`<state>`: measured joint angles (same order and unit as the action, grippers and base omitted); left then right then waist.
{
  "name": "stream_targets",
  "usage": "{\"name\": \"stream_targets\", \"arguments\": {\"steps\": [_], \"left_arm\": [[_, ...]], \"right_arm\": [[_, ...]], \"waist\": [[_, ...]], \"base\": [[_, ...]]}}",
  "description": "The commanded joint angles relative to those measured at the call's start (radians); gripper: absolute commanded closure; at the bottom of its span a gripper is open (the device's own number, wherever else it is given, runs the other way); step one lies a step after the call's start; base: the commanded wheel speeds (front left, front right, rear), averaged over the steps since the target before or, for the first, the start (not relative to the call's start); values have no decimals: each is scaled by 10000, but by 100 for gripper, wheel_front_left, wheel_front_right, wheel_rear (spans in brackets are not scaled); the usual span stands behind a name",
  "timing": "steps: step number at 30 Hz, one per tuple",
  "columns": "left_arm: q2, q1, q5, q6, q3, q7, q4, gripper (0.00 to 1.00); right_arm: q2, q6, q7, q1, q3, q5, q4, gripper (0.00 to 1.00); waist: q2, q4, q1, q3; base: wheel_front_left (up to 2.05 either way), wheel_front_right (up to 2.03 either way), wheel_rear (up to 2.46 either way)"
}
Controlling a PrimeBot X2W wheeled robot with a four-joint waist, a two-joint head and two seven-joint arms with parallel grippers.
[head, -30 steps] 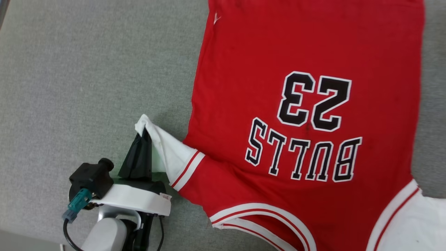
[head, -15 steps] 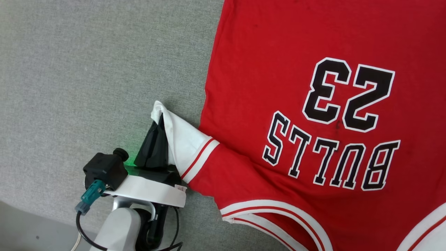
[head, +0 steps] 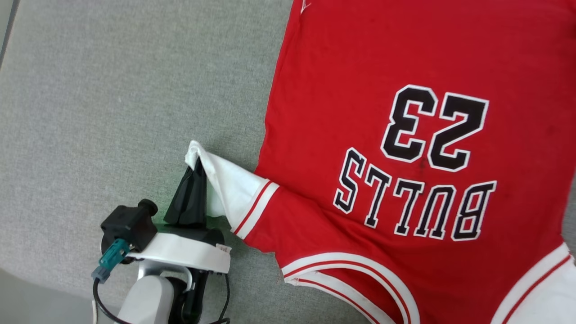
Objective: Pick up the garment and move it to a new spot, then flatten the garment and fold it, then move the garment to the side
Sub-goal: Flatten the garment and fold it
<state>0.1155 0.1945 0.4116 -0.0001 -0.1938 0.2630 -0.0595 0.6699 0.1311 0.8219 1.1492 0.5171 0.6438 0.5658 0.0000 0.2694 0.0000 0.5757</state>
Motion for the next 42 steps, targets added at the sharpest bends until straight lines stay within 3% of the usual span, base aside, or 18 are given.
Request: {"name": "stream_targets", "arguments": {"steps": [1, 5, 12, 21, 26, 34, 42], "left_arm": [[-6, -129, -50, -38, 60, 25, -40, 100], [71, -477, -110, -19, 303, 25, -134, 100], [240, -1208, -60, 90, 537, 23, -283, 100], [483, -2042, 133, 260, 802, -67, -235, 100], [571, -2377, 235, 370, 919, -117, -213, 100], [697, -2719, 301, 414, 925, -214, -192, 100], [793, -2779, 330, 399, 855, -329, -199, 100]], "right_arm": [[124, -9, -156, -222, 116, 96, -38, 100], [427, -9, -757, -511, 507, 616, -474, 100], [1691, -9, -1646, -1955, 1270, 1510, -1830, 100], [2988, -9, -2737, -4959, 697, 2320, -3192, 100], [3032, -9, -3263, -6970, 74, 2468, -3518, 100], [2574, -9, -3683, -9747, -1119, 2549, -3713, 100], [1331, -9, -3633, -12556, -2333, 2328, -3698, 100]], "waist": [[0, -201, 0, -397], [0, -509, 0, -1075], [0, -1054, 0, -2304], [0, -1789, 0, -3310], [0, -2134, 0, -3749], [0, -2374, 0, -4146], [0, -2337, 0, -4280]], "base": [[0, 0, 0], [0, 0, 0], [0, 0, 0], [0, 0, 0], [0, 0, 0], [0, 0, 0], [0, 0, 0]]}}
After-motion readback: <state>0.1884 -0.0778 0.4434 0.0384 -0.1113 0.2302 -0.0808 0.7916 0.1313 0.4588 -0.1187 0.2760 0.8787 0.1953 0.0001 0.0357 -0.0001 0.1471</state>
